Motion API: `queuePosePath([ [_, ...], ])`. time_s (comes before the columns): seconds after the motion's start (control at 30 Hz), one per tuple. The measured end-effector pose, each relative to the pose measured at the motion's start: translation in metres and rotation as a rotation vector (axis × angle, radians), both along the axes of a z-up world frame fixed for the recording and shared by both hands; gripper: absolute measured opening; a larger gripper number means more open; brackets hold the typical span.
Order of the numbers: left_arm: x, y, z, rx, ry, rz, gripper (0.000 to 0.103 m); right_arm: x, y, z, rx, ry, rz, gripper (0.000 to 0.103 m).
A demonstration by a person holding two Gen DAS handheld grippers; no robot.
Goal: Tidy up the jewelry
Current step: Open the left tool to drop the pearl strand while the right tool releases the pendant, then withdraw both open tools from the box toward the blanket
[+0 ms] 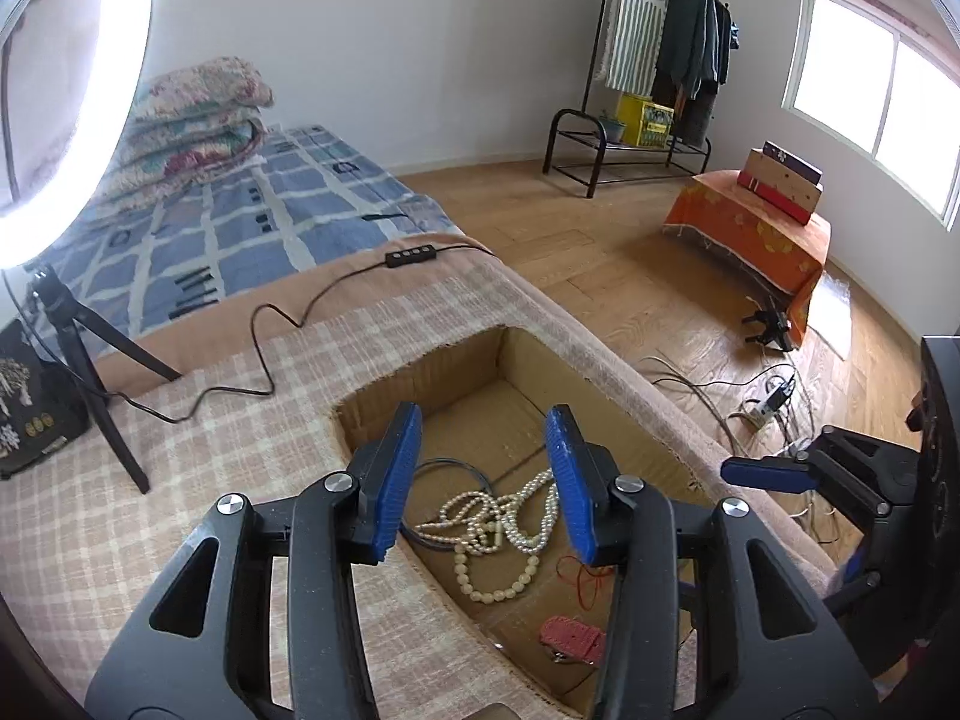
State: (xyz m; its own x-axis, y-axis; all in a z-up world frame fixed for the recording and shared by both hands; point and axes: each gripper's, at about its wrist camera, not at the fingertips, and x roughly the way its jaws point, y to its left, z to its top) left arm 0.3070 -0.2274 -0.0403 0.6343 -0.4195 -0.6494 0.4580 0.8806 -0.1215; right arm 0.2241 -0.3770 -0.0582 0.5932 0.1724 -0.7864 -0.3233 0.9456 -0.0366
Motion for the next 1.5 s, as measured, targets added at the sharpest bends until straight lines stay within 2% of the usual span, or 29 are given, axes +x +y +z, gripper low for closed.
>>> queuePosePath([
  [0.17, -0.006, 0.012, 0.009, -0.003, -0.014, 0.017, 0.044, -0.007, 0.010, 0.005, -0.034, -0.015, -0.013, 0.087],
  [0.53, -0.023, 0.053, 0.026, 0.017, -0.046, 0.054, 0.044, -0.026, 0.039, 0.026, -0.056, -0.053, 0.024, 0.092],
  [0.83, -0.050, 0.125, 0.040, 0.086, -0.083, 0.100, 0.044, -0.055, 0.075, 0.045, -0.027, -0.096, 0.104, 0.092],
  [0.97, -0.059, 0.165, 0.040, 0.085, -0.073, 0.139, 0.044, -0.065, 0.095, 0.044, -0.002, -0.099, 0.147, 0.092],
  [1.2, -0.071, 0.230, 0.026, 0.087, -0.048, 0.221, 0.044, -0.081, 0.123, 0.039, 0.030, -0.128, 0.212, 0.092],
  [1.4, -0.077, 0.271, -0.007, 0.080, 0.033, 0.255, 0.044, -0.091, 0.148, 0.023, 0.052, -0.104, 0.274, 0.092],
  [1.5, -0.076, 0.285, -0.026, 0.083, 0.088, 0.254, 0.044, -0.094, 0.162, 0.012, 0.078, -0.070, 0.318, 0.088],
])
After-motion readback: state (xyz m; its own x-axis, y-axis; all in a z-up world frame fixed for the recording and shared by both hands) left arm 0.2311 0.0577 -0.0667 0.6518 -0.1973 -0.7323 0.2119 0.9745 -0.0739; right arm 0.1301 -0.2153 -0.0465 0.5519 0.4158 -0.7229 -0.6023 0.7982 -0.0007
